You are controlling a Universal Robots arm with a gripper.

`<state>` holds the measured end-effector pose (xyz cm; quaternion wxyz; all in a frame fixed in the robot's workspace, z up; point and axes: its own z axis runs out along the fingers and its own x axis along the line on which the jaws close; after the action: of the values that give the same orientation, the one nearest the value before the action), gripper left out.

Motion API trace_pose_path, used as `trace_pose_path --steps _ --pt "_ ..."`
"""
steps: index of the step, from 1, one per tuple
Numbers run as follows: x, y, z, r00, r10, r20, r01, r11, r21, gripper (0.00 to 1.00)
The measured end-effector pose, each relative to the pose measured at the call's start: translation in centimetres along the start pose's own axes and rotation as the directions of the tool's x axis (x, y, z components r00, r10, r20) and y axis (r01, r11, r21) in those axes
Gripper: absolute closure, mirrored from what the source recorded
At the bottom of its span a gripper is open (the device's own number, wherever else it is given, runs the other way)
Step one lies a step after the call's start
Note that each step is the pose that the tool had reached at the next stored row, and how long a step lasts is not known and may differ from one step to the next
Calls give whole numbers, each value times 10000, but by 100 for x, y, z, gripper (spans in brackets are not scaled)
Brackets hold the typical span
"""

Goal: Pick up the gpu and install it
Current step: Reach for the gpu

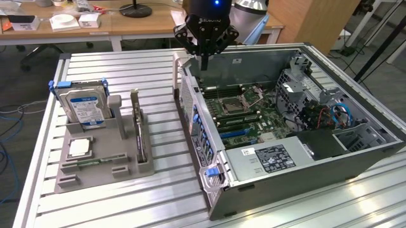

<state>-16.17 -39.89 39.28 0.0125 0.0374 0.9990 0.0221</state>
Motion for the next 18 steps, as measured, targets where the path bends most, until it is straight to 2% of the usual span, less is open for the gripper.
trace_pose_path --steps 18 --pt "68 -5 -1 10000 1 0 -1 10000 0 89"
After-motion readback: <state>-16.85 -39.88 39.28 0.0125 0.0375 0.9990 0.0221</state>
